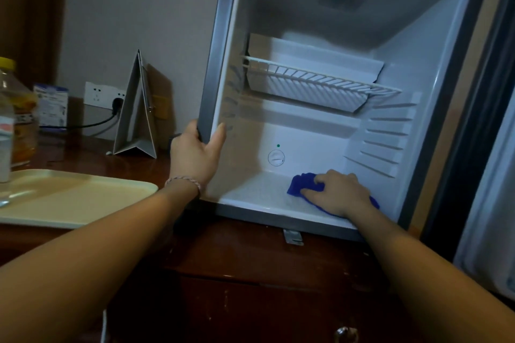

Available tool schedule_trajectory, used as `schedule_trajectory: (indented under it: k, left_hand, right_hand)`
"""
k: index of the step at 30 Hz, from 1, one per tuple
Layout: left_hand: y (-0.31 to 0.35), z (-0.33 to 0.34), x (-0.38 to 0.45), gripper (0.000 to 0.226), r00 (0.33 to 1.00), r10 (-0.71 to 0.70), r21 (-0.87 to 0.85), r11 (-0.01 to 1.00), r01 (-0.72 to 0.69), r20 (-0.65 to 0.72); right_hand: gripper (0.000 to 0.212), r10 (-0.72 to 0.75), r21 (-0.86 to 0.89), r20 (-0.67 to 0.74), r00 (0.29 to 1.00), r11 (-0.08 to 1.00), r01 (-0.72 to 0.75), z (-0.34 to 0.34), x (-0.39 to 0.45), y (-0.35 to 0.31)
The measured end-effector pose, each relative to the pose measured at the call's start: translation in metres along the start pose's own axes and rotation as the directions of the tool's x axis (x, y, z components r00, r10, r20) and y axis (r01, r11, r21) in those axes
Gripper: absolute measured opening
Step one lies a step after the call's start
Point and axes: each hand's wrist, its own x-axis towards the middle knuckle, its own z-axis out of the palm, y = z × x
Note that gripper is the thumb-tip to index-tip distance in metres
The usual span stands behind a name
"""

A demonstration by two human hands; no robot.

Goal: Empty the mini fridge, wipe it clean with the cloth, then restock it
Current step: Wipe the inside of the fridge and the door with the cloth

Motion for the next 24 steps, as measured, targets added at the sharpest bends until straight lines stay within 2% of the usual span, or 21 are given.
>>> schedule_trajectory:
  k: [5,11,15,21,24]
  left_hand:
    - [-0.004,-0.001,-0.001,0.021,1.000,0.014,-0.003,1.000,-0.014,-0.026]
    - [-0.007,0.003,0.001,0.016,0.998,0.034,0.009,0.999,-0.034,-0.054]
    - [-0.003,0.003,0.002,0.016,0.998,0.033,0.012,0.999,-0.033,-0.059]
    - [-0.001,0.003,-0.002,0.022,0.999,-0.023,-0.024,0.999,0.022,-0.040]
    - [0.001,0.004,-0.002,0.020,0.999,-0.021,-0.018,1.000,0.020,-0.045]
  right_hand:
    - [0.062,0.058,-0.017,0.023,0.998,0.998,-0.058,0.017,0.040,-0.003]
    - [0.058,0.037,-0.038,0.024,0.999,0.999,-0.036,0.020,0.062,-0.009]
    - [0.077,-0.019,-0.044,0.044,0.999,0.999,0.021,0.016,0.059,-0.007]
    - [0.107,-0.042,-0.119,0.241,0.970,0.990,0.073,0.000,0.043,-0.005]
    - [0.105,-0.056,-0.234,0.327,0.943,0.962,0.138,-0.014,0.033,-0.007]
